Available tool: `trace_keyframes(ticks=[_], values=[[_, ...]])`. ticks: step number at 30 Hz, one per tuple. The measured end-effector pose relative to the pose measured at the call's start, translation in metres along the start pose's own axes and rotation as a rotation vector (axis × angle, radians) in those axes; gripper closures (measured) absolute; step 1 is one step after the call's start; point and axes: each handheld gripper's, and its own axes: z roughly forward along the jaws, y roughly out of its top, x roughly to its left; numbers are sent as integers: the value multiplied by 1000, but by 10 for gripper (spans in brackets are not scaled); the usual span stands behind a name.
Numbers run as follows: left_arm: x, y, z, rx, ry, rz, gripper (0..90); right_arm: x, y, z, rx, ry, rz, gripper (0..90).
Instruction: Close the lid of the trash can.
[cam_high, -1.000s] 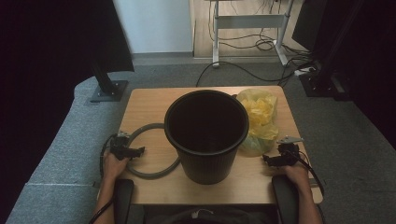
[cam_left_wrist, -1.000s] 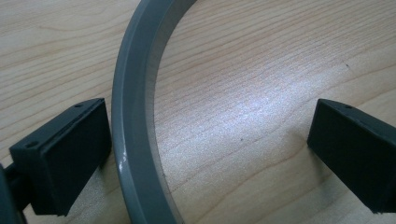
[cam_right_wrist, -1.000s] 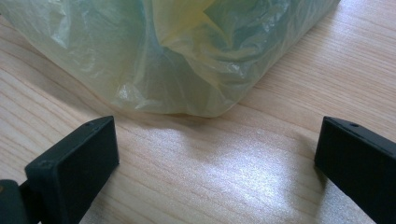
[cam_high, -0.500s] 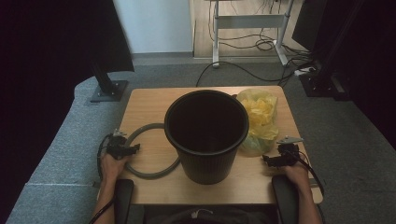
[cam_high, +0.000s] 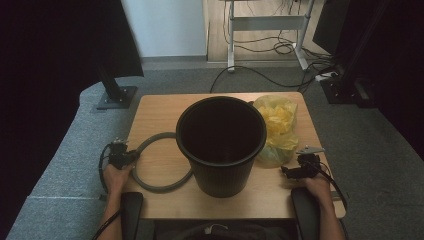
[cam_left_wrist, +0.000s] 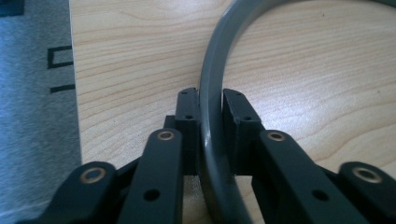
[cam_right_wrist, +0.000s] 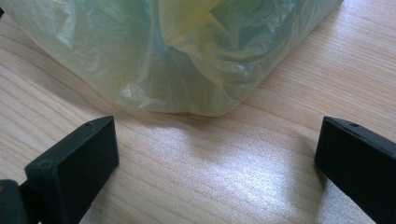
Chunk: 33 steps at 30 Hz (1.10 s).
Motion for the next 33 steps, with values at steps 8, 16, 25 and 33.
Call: trace_keyframes(ticks=[8, 16, 25, 33], values=[[3, 1, -2, 18, -24, -22, 785, 0, 0, 0, 0, 0, 0, 0], [9, 6, -11, 21, -72, -48, 785, 0, 0, 0, 0, 0, 0, 0], [11, 23, -31, 29, -99, -29, 785, 0, 0, 0, 0, 0, 0, 0], [14, 35, -49, 30, -123, -16, 785, 0, 0, 0, 0, 0, 0, 0]])
